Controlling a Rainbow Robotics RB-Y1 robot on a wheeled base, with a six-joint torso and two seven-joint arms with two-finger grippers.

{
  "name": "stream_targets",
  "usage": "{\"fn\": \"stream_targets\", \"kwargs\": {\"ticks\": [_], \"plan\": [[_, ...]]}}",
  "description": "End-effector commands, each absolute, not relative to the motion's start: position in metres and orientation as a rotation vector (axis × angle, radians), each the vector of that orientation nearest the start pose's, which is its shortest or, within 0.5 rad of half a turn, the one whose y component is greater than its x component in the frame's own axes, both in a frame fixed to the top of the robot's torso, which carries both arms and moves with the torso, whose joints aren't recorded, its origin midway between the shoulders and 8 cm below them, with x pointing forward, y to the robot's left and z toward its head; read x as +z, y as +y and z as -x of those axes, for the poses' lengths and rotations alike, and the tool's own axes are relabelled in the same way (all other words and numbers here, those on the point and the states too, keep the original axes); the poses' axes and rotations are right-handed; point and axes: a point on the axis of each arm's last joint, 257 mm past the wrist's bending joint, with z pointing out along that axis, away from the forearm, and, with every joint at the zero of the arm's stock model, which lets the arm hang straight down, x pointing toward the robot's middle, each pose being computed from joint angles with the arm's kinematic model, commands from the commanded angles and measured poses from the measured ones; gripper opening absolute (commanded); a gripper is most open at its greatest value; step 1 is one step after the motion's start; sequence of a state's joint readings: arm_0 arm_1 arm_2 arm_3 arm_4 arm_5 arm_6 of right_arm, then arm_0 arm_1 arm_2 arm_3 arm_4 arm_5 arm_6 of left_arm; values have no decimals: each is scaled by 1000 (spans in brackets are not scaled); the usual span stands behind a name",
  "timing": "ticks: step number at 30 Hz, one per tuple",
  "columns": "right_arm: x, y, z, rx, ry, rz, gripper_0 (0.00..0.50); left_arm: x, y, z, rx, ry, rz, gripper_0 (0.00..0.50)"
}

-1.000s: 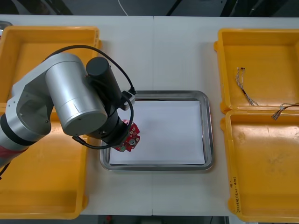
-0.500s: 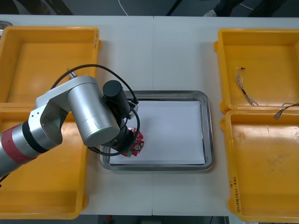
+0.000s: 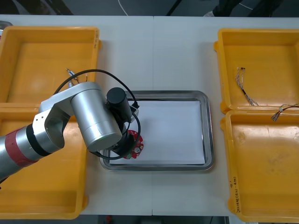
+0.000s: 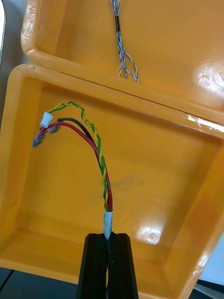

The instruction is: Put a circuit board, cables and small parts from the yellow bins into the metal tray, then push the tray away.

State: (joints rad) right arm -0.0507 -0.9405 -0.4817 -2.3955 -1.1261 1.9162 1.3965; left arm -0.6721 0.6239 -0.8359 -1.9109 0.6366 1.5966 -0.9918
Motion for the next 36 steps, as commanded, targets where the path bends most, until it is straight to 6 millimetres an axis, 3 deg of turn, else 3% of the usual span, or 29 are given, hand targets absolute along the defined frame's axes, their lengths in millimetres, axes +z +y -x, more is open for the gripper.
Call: {"fn": "stream_targets", "kwargs": {"ticks": [1, 9, 20, 22, 27, 30, 36], "plan": [[-108, -363, -327, -148, 2591, 468, 0, -281, 95, -411, 46, 2680, -608, 500], [-107, -361, -327, -149, 2586, 486, 0, -267, 91, -411, 9, 2657, -576, 500], [-104, -339, -334, -137, 2553, 591, 0, -212, 104, -413, -30, 2657, -475, 500], [-102, -328, -338, -134, 2536, 638, 0, -191, 117, -417, -42, 2656, -427, 500], [-100, -306, -345, -123, 2508, 733, 0, -161, 141, -426, -75, 2665, -326, 500], [-99, -288, -348, -115, 2486, 820, 0, -141, 166, -434, -60, 2654, -248, 500], [-104, -255, -351, -124, 2447, 1008, 0, -125, 204, -449, -22, 2647, -111, 500]]}}
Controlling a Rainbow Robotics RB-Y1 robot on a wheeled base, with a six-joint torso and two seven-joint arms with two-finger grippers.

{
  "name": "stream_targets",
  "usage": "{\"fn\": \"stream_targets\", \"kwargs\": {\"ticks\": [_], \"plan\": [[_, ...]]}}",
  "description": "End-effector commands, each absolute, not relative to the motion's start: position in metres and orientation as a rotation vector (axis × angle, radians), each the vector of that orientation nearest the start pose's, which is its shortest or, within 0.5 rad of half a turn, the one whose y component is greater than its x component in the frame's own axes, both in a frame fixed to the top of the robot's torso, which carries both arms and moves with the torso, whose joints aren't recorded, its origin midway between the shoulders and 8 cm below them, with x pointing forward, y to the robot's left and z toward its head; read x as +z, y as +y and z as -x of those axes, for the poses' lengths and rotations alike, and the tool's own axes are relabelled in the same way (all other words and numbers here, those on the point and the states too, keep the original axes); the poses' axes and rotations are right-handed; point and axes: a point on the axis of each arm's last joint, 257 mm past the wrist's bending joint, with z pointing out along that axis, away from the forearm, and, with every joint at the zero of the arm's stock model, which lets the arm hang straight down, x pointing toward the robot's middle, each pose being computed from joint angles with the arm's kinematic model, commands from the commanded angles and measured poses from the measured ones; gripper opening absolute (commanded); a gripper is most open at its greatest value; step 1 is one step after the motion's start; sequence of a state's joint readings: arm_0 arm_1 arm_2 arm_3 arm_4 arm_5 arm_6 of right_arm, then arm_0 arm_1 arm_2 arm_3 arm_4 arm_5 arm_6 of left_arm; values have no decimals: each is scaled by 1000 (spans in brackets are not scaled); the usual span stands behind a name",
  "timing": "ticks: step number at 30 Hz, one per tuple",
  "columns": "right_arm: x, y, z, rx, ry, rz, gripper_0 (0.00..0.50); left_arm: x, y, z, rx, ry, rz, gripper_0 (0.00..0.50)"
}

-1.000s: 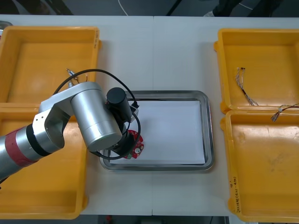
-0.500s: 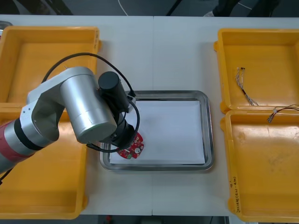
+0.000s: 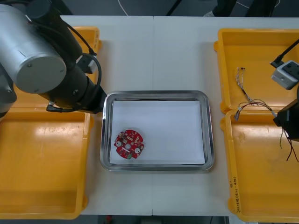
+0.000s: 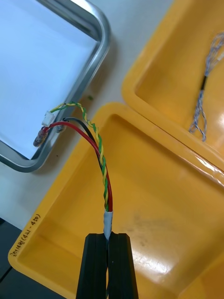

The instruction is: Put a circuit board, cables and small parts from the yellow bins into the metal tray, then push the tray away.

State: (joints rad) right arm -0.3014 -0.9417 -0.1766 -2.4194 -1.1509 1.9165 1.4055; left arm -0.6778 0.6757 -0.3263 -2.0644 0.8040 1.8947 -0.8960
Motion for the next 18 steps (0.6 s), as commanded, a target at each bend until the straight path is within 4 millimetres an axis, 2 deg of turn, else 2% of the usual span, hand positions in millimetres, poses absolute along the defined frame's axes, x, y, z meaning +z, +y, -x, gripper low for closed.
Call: {"fn": "stream_targets", "kwargs": {"ticks": [1, 9, 13, 18], "plan": [[-106, -251, -350, -128, 2443, 1037, 0, -124, 209, -452, -17, 2649, -89, 500], [-114, -205, -353, -164, 2335, 1298, 0, -113, 248, -480, -2, 2639, 111, 500], [-113, -177, -359, -178, 2210, 1439, 0, -104, 259, -495, -30, 2615, 183, 500], [-119, -156, -364, -181, 2138, 1529, 0, -94, 269, -512, -74, 2588, 263, 500]]}}
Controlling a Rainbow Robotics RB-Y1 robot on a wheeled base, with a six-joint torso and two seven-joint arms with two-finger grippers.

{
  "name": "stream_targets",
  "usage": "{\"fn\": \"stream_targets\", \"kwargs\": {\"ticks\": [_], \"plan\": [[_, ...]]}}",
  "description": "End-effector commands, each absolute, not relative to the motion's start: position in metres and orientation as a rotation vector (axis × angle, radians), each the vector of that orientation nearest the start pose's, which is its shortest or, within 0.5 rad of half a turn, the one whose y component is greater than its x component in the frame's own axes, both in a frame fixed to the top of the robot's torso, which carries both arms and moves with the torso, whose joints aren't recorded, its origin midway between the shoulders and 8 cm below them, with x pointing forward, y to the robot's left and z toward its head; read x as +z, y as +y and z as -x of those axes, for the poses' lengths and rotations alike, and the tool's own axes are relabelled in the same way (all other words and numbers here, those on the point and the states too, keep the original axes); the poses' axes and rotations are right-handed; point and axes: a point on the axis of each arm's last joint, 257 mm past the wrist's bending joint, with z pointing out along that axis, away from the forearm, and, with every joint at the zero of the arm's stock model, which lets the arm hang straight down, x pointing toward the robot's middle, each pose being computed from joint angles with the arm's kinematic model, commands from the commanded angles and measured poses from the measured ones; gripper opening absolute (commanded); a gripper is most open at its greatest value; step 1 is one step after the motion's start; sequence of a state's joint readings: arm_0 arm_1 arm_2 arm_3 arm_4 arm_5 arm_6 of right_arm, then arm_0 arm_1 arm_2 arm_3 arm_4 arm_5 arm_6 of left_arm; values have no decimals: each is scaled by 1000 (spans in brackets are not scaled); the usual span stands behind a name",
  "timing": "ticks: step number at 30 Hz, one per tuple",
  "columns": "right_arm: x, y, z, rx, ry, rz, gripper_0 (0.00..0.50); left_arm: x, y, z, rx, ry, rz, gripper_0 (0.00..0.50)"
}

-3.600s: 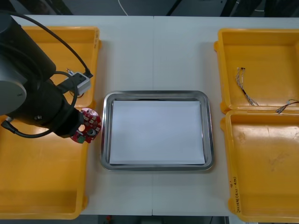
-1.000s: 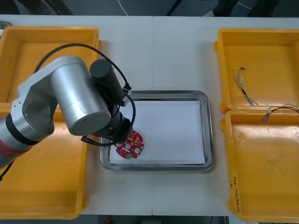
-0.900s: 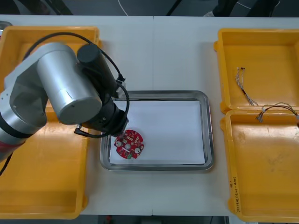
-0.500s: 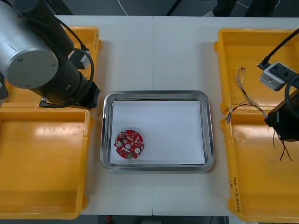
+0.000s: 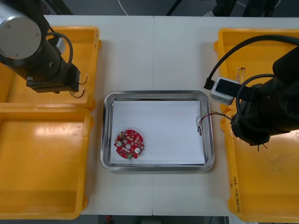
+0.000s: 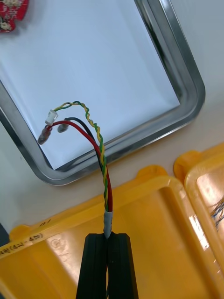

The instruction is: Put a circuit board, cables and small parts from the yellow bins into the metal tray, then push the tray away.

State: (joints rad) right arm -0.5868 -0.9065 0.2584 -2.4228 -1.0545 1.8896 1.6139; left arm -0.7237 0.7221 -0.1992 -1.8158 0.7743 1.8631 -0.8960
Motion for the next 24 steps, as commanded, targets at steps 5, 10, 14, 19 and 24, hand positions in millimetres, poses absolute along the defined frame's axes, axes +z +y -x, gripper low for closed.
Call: {"fn": "stream_targets", "kwargs": {"ticks": [5, 10, 14, 19, 24], "plan": [[-131, -131, -366, -134, 2111, 1579, 0, -92, 281, -529, -90, 2570, 336, 500], [-141, -108, -369, -137, 2070, 1599, 0, -95, 293, -544, -109, 2563, 409, 500], [-148, -91, -369, -152, 2037, 1627, 0, -101, 301, -554, -132, 2555, 455, 500], [-167, -76, -370, -140, 2048, 1662, 0, -109, 310, -570, -169, 2527, 503, 500], [-184, -65, -375, -104, 2054, 1688, 0, -119, 317, -581, -191, 2513, 528, 500]]}}
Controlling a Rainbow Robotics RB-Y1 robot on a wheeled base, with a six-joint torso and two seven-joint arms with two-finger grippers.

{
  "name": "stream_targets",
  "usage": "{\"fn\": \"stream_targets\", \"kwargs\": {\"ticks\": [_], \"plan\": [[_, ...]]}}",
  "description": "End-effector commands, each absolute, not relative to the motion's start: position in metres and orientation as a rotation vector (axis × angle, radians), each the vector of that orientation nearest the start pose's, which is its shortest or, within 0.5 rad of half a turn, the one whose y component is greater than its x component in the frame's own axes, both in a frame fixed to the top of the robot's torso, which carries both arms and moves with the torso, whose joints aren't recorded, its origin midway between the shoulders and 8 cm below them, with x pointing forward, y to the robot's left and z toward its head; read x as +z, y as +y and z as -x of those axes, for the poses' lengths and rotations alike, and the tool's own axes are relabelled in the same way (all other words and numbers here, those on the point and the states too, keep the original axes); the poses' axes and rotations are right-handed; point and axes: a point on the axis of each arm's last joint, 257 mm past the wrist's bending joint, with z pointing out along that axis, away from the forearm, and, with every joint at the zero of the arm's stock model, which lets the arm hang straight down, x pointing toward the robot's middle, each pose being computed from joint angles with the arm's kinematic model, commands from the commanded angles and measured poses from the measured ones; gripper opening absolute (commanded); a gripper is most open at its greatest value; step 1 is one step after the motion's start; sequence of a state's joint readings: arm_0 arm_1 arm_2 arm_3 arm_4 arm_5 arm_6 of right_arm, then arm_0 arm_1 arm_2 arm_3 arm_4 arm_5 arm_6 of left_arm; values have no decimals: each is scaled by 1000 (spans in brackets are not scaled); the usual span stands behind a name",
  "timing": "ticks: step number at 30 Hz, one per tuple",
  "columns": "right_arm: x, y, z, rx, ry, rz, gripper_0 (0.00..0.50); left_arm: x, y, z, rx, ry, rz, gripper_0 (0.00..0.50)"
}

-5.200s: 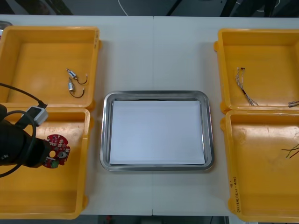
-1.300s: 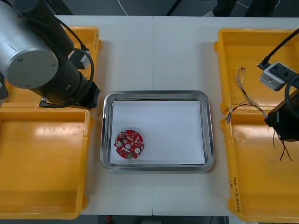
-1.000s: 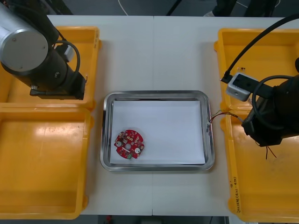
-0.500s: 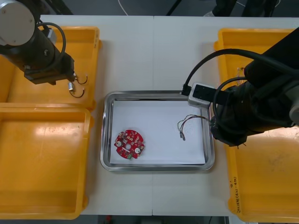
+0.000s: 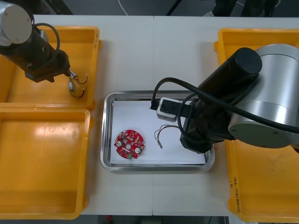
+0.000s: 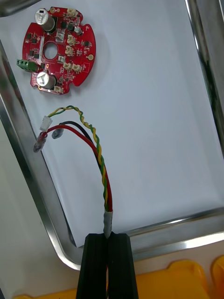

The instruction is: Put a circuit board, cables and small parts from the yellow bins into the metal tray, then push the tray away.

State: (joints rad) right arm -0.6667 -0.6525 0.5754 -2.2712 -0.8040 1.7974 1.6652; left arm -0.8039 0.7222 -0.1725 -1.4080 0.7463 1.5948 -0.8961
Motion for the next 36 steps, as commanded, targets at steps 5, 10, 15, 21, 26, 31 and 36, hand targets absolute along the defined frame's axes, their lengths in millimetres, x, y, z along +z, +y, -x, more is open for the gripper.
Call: {"fn": "stream_targets", "kwargs": {"ticks": [5, 10, 15, 21, 26, 31, 36], "plan": [[-204, -56, -379, -86, 2042, 1729, 0, -139, 322, -590, -172, 2513, 526, 500], [-219, -54, -382, -108, 2040, 1765, 0, -152, 317, -594, -174, 2519, 510, 500], [-233, -57, -388, -124, 2007, 1852, 0, -162, 310, -593, -183, 2542, 496, 500], [-248, -61, -396, -147, 1994, 1894, 0, -173, 307, -593, -160, 2557, 465, 500], [-259, -58, -402, -225, 1941, 1903, 0, -180, 301, -594, -182, 2563, 461, 500], [-269, -59, -404, -239, 1945, 1909, 0, -187, 296, -595, -176, 2564, 446, 500], [-273, -60, -404, -257, 1936, 1923, 0, -192, 297, -595, -166, 2568, 443, 500]]}}
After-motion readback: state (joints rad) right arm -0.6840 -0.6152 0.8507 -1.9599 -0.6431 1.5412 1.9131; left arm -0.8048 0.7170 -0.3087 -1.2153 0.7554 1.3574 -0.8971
